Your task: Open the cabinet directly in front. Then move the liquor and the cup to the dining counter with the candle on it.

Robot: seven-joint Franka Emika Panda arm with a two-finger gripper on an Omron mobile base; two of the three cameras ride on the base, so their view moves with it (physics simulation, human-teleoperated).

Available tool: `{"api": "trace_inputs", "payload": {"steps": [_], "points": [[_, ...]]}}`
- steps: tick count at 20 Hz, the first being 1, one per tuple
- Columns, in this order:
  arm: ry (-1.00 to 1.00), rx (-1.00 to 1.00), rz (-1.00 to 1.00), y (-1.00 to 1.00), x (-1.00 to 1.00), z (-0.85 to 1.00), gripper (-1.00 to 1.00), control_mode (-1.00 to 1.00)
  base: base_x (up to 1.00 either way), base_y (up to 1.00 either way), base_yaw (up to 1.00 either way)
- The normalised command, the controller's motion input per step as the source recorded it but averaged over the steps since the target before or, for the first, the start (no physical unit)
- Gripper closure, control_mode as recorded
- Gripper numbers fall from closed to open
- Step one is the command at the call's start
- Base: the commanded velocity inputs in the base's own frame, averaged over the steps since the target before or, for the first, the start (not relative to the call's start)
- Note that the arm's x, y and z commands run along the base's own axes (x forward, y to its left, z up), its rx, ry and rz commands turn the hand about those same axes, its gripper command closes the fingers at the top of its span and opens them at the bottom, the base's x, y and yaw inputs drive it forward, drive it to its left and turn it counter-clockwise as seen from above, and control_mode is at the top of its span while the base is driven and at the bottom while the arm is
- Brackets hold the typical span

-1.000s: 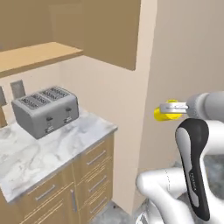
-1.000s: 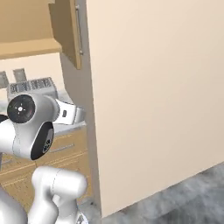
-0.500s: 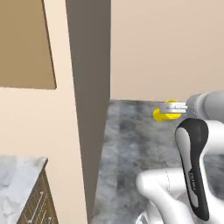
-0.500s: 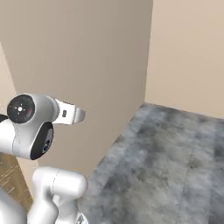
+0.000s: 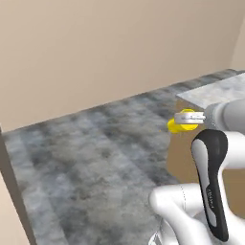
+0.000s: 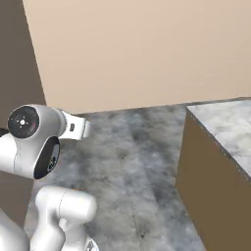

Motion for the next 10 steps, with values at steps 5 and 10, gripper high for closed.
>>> {"api": "trace_inputs", "payload": {"steps": [5, 10], "points": [[0.00, 0.00, 0.00, 0.00, 0.00, 0.00, 1.00, 1.00, -0.01, 0.00, -0.99], [0.00, 0.00, 0.00, 0.00, 0.00, 0.00, 1.00, 1.00, 0.00, 0.00, -0.94]]}}
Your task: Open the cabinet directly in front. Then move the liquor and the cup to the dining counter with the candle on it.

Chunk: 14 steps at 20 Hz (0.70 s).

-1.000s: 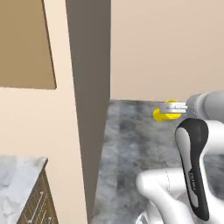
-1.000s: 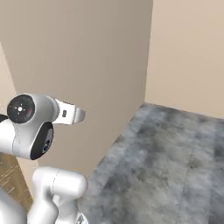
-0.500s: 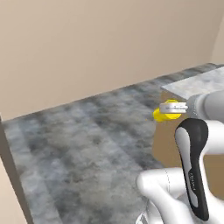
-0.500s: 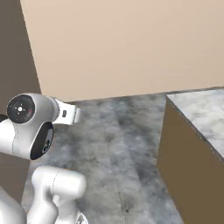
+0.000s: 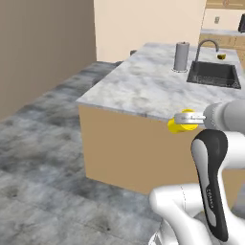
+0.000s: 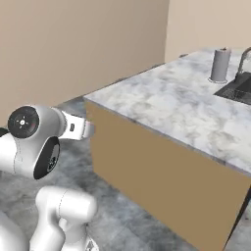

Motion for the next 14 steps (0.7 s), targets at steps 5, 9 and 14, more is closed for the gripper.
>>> {"api": "trace_inputs", "payload": {"steps": [5, 9, 14], "points": [[0.00, 0.00, 0.00, 0.00, 0.00, 0.00, 1.00, 1.00, 0.00, 0.00, -0.84], [0.00, 0.00, 0.00, 0.00, 0.00, 0.00, 1.00, 1.00, 0.00, 0.00, -0.38], [0.00, 0.00, 0.00, 0.00, 0.00, 0.00, 1.00, 1.00, 0.00, 0.03, -0.05]]}}
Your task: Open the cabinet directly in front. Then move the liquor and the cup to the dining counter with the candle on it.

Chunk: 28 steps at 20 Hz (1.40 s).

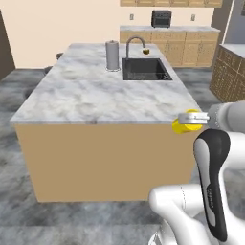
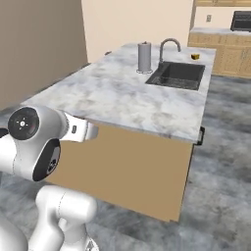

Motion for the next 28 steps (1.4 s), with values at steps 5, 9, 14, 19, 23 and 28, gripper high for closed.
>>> {"api": "trace_inputs", "payload": {"steps": [5, 9, 14, 19, 23, 28], "points": [[0.00, 0.00, 0.00, 0.00, 0.00, 0.00, 1.00, 1.00, 0.02, 0.62, -0.09], [0.00, 0.00, 0.00, 0.00, 0.00, 0.00, 1.00, 1.00, 0.09, 1.00, -0.13], [0.00, 0.00, 0.00, 0.00, 0.00, 0.00, 1.00, 1.00, 0.20, 1.00, -0.12], [0.00, 0.00, 0.00, 0.00, 0.00, 0.00, 1.00, 1.00, 0.24, 1.00, -0.10], [0.00, 0.00, 0.00, 0.00, 0.00, 0.00, 1.00, 1.00, 0.18, 1.00, -0.06], [0.00, 0.00, 0.00, 0.00, 0.00, 0.00, 1.00, 1.00, 0.23, 1.00, -0.04]]}}
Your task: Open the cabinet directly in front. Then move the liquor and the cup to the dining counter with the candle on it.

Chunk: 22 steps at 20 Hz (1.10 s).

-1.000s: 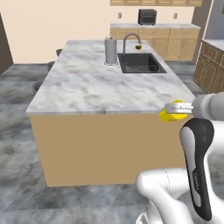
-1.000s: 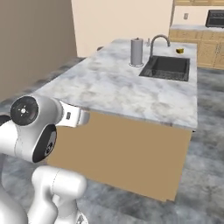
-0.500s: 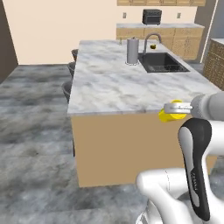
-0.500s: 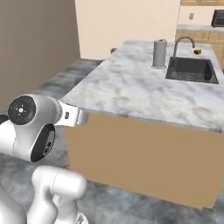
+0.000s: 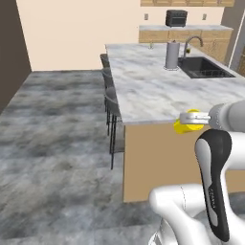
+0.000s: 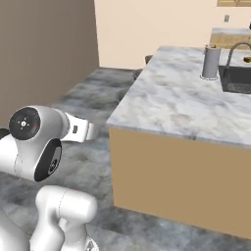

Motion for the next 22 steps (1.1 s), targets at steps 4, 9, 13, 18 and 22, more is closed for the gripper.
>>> {"api": "trace_inputs", "payload": {"steps": [4, 9, 13, 18, 22], "points": [[0.00, 0.00, 0.00, 0.00, 0.00, 0.00, 1.00, 1.00, 0.28, 1.00, -0.02], [0.00, 0.00, 0.00, 0.00, 0.00, 0.00, 1.00, 1.00, 0.32, 1.00, -0.01], [0.00, 0.00, 0.00, 0.00, 0.00, 0.00, 1.00, 1.00, 0.36, 1.00, 0.00], [0.00, 0.00, 0.00, 0.00, 0.00, 0.00, 1.00, 1.00, 0.84, 1.00, -0.03], [0.00, 0.00, 0.00, 0.00, 0.00, 0.00, 1.00, 1.00, 1.00, 0.82, -0.14]]}}
